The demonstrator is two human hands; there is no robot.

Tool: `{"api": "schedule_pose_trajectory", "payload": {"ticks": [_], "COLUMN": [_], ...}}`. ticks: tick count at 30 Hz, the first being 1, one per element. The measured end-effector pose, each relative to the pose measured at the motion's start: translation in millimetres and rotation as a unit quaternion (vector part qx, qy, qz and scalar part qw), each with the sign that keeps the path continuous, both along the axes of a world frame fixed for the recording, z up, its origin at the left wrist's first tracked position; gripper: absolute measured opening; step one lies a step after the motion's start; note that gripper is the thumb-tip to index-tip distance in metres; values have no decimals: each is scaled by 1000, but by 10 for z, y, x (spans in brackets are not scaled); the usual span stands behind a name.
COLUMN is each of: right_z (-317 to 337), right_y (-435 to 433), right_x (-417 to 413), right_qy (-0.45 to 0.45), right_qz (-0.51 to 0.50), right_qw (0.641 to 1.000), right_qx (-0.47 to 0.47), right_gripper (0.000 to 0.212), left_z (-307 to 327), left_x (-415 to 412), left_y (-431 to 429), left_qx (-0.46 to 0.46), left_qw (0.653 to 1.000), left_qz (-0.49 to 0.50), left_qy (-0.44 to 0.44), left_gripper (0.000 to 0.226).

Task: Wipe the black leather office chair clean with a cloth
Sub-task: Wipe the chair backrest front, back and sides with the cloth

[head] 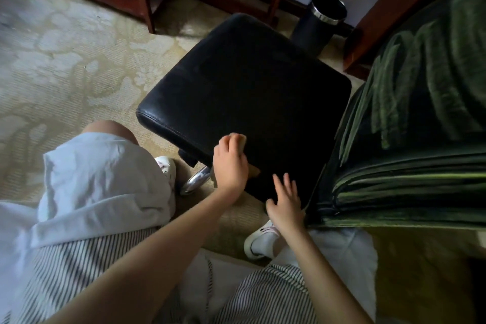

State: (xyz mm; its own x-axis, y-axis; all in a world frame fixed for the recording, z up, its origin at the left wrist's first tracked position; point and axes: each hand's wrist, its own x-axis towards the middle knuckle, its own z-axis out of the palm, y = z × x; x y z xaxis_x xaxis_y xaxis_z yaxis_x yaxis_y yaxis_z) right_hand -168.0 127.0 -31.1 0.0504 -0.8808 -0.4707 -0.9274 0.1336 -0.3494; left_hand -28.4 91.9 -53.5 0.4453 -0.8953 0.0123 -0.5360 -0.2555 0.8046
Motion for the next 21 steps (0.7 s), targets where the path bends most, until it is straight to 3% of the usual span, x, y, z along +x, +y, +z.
{"api": "schedule_pose_trajectory", "payload": {"ticks": [4, 7, 11, 15, 18, 21], "right_z": [-15, 35, 172, 401, 621, 885], "right_y": [1, -1, 59, 157, 217, 267], "right_x": [17, 43, 53, 30, -20, -96], "right_qy": [3, -42, -149, -184, -193, -185], "right_qz": [4, -38, -141, -140, -116, -103], "right_qw": [1000, 998, 979, 972, 967, 949], "right_qx": [17, 12, 2, -43, -116, -235], "right_gripper": [67, 60, 50, 51, 50, 46], "left_z": [-80, -119, -30, 264, 544, 947], "left_x": [-240, -348, -340, -281, -302, -361], "left_y": [219, 429, 494, 413, 323, 295], "left_qx": [-14, -8, 39, 78, 63, 12], "left_qw": [986, 976, 967, 965, 963, 932], "left_qz": [-141, -211, -245, -185, -171, -214], "left_qy": [-83, -55, 58, 171, 198, 291], "left_gripper": [38, 40, 40, 54, 44, 27]}}
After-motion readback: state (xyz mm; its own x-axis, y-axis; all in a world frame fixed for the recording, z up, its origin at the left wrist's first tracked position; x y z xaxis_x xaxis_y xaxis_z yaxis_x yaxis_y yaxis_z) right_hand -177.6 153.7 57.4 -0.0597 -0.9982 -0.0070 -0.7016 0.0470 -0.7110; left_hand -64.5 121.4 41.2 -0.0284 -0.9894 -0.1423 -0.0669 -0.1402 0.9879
